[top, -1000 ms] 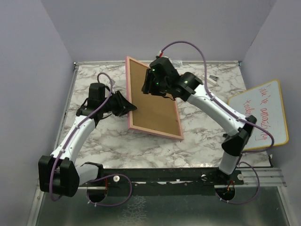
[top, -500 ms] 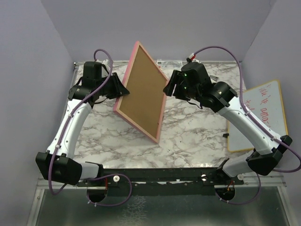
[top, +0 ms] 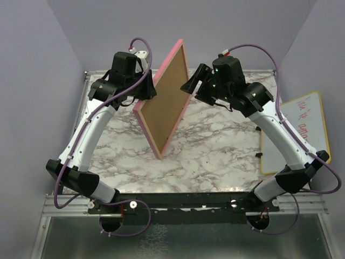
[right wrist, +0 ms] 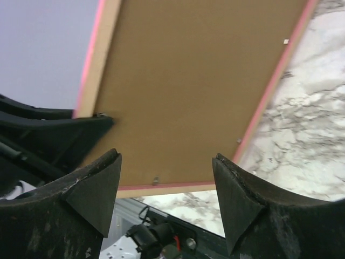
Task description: Put the photo into the frame
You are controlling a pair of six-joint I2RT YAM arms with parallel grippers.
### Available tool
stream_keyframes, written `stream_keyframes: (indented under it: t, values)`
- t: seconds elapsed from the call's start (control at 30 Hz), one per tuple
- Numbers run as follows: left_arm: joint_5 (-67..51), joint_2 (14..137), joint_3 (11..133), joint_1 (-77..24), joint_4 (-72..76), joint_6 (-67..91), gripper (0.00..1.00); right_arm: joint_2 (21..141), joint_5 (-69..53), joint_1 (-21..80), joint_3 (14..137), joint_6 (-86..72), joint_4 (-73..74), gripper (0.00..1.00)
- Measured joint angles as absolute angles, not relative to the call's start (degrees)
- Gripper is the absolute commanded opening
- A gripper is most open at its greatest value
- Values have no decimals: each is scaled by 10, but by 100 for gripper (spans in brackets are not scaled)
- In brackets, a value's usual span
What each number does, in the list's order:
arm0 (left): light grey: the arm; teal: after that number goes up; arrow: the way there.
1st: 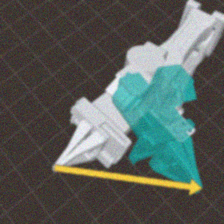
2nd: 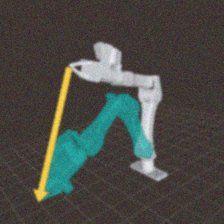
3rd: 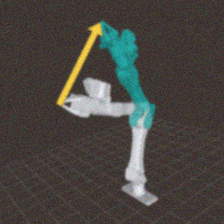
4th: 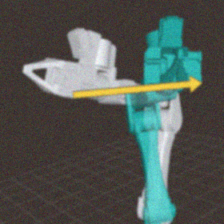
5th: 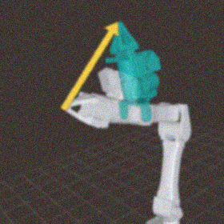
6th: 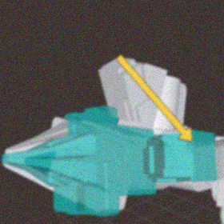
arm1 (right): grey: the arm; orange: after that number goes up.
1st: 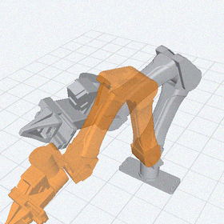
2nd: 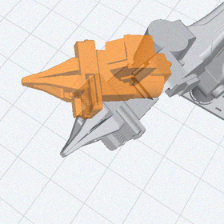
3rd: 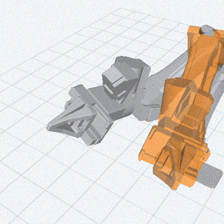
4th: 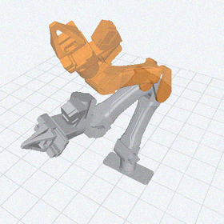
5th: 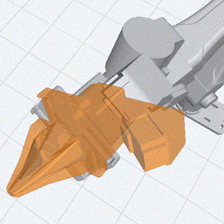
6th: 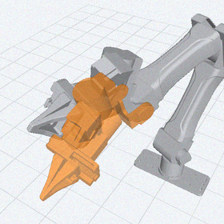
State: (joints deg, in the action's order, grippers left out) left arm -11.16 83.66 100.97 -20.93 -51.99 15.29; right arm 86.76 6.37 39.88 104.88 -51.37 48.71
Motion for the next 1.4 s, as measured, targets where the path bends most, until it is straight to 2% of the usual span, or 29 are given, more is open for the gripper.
stream_keyframes:
  t: [0.33,0.77,1.0,1.17,1.3,1.37,1.4]
  values:
    - [-4,858,1042,-310,-533,85,0,907,48,399,1098,-589,472,85]
    - [98,863,1042,-407,-535,20,0,985,106,376,1223,-634,535,89]
    - [101,863,1039,-421,-534,3,0,1032,110,348,1244,-616,538,86]
    - [100,862,1017,-432,-527,-3,4,1074,109,345,1288,-594,538,84]
    - [100,861,1005,-440,-515,-3,10,1089,109,345,1291,-585,546,78]
    - [100,860,1002,-442,-512,-3,15,1091,109,345,1289,-583,554,73]
    - [100,858,999,-442,-509,-3,20,1091,109,345,1286,-582,557,67]
